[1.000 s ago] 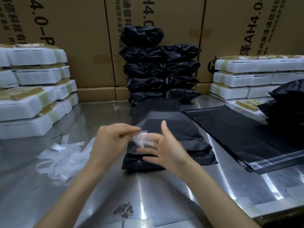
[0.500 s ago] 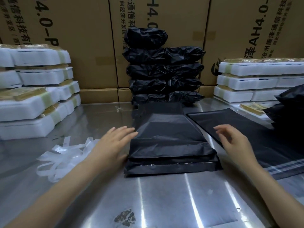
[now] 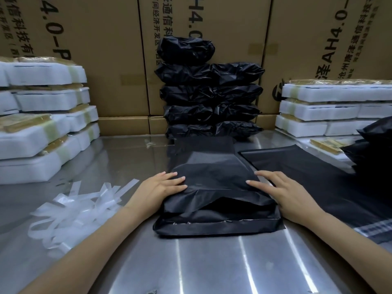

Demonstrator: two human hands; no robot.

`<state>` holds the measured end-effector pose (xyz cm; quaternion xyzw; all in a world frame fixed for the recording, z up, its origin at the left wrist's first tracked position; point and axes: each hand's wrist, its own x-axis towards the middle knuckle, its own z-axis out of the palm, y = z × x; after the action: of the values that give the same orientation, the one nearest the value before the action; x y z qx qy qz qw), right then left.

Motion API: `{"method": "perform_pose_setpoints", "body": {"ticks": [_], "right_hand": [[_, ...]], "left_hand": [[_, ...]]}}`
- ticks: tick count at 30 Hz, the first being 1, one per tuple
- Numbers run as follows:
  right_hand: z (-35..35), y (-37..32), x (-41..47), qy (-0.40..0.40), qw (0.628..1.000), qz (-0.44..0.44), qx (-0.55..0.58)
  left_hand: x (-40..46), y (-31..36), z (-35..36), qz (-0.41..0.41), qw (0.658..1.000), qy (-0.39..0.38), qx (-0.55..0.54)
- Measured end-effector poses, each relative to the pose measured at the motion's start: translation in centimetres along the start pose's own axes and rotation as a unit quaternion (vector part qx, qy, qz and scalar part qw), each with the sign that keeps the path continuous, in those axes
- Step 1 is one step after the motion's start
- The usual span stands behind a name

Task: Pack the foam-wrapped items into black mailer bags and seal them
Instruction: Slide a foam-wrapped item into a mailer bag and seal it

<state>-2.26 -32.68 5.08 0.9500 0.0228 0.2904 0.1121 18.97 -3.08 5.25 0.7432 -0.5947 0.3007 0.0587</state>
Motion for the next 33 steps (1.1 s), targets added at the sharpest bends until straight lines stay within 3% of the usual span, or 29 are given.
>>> {"method": "perform_pose_setpoints", "body": {"ticks": [6,11,15,18,21,25,33], "right_hand": [[1.0,-1.2,0.8,0.051,0.992,0.06,0.096],[1.5,-1.9,0.7,0.067,0.968,0.111,0.215],[1.4,-2.1,0.6,0.104,0.892,0.228,0.377],[1.9,-2.7,1.0,0.142,0.84,0.294,0.433],[1.6,-3.0,1.2,0.176,0.812,0.31,0.461],[1.5,-2.9,1.3,0.194,0.805,0.317,0.463],[0.4,-3.1,0.5,0.152,0.813,0.311,0.468]], "left_hand": [[-1.0,-0.8,1.8,-0.151,0.973,-0.027,-0.175],[-1.4,-0.7,1.4,-0.195,0.948,0.003,-0.253],[-1.8,-0.3,0.7,-0.211,0.891,0.069,-0.396],[-1.6,-0.1,0.8,-0.318,0.825,0.135,-0.448],[-1.0,0.8,0.3,-0.355,0.778,0.142,-0.499],[-0.7,1.6,0.3,-0.38,0.722,0.097,-0.57],[-0.5,2.9,0.0,-0.414,0.69,0.072,-0.59]]}}
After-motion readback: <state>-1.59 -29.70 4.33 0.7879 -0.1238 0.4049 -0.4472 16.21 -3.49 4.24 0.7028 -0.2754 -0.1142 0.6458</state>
